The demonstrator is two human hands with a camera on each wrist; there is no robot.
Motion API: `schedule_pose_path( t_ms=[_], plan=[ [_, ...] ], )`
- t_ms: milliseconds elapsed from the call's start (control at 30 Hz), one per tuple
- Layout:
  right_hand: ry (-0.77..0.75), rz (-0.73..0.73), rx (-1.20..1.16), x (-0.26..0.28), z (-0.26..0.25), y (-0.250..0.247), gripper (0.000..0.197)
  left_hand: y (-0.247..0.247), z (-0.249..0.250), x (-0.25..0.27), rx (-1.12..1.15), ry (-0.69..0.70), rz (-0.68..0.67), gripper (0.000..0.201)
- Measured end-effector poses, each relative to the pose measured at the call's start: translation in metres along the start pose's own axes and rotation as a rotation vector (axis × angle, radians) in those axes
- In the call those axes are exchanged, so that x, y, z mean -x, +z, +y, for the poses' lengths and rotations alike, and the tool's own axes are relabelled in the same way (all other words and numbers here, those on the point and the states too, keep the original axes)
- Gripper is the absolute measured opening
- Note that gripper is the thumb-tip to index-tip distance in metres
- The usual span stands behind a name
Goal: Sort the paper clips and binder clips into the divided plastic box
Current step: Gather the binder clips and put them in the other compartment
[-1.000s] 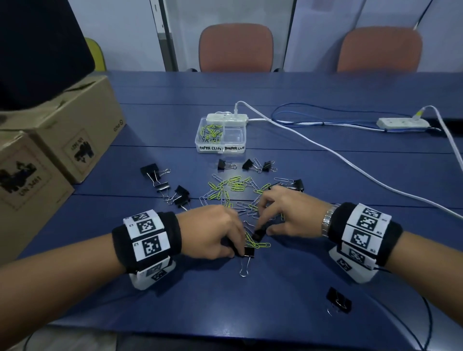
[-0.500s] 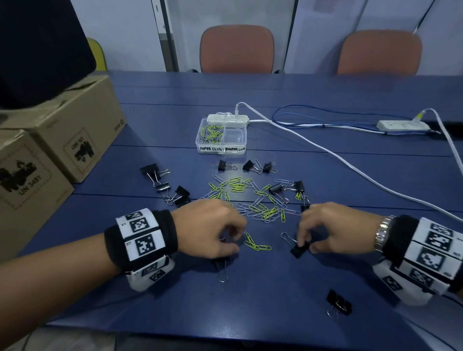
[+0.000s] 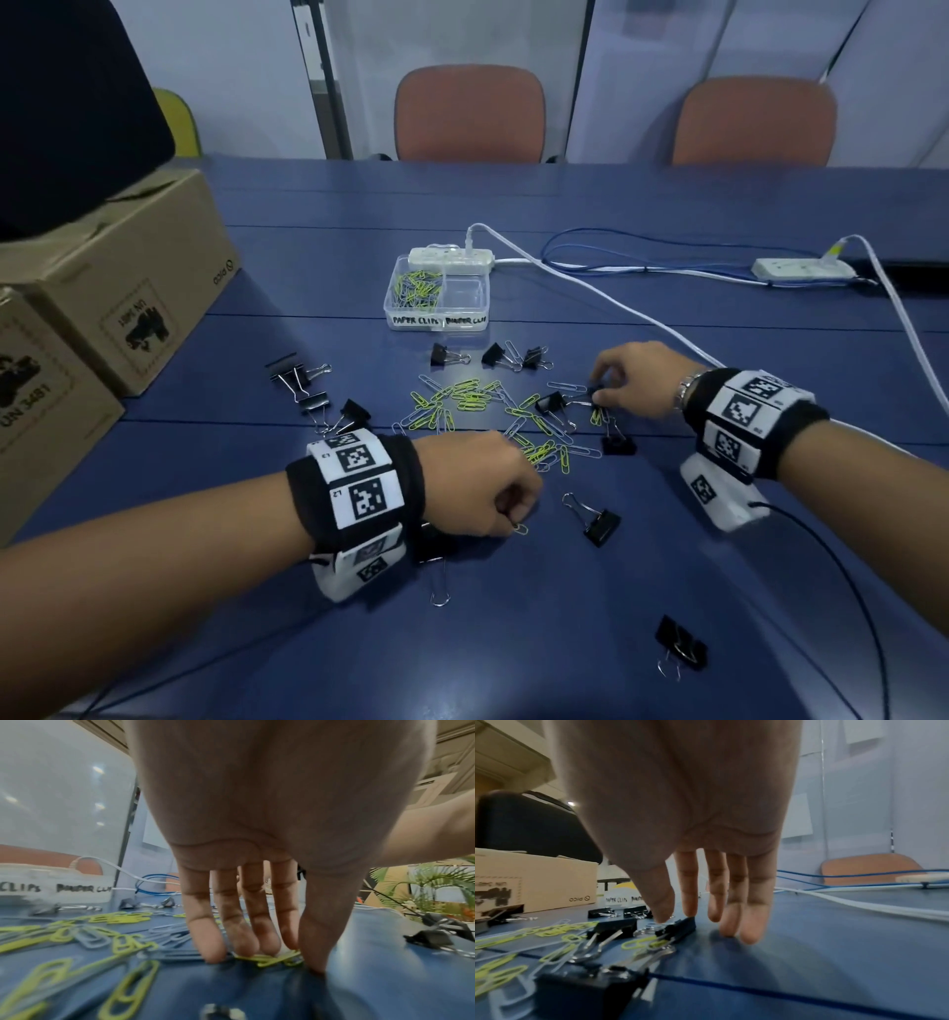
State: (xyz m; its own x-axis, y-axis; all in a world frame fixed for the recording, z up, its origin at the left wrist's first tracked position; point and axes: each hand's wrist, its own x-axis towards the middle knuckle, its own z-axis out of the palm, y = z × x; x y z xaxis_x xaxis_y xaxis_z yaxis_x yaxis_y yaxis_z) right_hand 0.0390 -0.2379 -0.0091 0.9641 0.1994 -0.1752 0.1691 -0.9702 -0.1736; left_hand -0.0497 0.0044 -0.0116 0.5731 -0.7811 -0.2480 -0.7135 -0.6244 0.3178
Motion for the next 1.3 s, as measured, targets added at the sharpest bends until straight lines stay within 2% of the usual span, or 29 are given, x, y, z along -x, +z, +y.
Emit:
schedule_pose_path(
  t_ms=[100,233,333,467,567,633,733,967,1133,1300],
  plan=[
    [0.065,0.015,-0.133,-0.004,0.006,0.000,0.009,-0.005,-0.012,-0.002,-0.025,-0.060,0.006,0.006],
    [0.189,0.053,-0.425,0.003,0.017,-0.005,0.012,-0.017,-0.020,-0.014,-0.034,-0.097,0.073,0.016],
    [0.291,0.100,-0.452,0.010,0.032,-0.009,0.008,-0.026,-0.020,-0.037,-0.045,-0.092,0.173,0.020],
    [0.376,0.011,-0.402,0.022,0.047,-0.010,0.002,-0.031,-0.028,-0.068,-0.100,-0.129,0.190,0.032],
    [0.312,0.063,-0.208,0.028,0.048,-0.010,0.015,-0.033,-0.037,-0.082,-0.111,-0.169,0.177,0.032],
    [0.184,0.109,-0.150,0.034,0.045,-0.009,0.027,-0.036,-0.042,-0.088,-0.110,-0.173,0.180,0.028],
    [0.026,0.000,-0.141,0.044,0.034,-0.005,0.036,-0.040,-0.047,-0.095,-0.117,-0.161,0.191,0.022],
    [0.013,-0.024,-0.192,0.051,0.034,0.002,0.024,-0.048,-0.048,-0.111,-0.085,-0.120,0.177,0.029],
    [0.000,-0.080,-0.187,0.056,0.026,0.004,0.025,-0.056,-0.052,-0.132,-0.023,-0.147,0.358,0.029],
    [-0.020,0.004,-0.117,0.045,0.011,0.002,0.028,-0.050,-0.059,-0.156,-0.009,-0.253,0.397,0.035]
  ],
)
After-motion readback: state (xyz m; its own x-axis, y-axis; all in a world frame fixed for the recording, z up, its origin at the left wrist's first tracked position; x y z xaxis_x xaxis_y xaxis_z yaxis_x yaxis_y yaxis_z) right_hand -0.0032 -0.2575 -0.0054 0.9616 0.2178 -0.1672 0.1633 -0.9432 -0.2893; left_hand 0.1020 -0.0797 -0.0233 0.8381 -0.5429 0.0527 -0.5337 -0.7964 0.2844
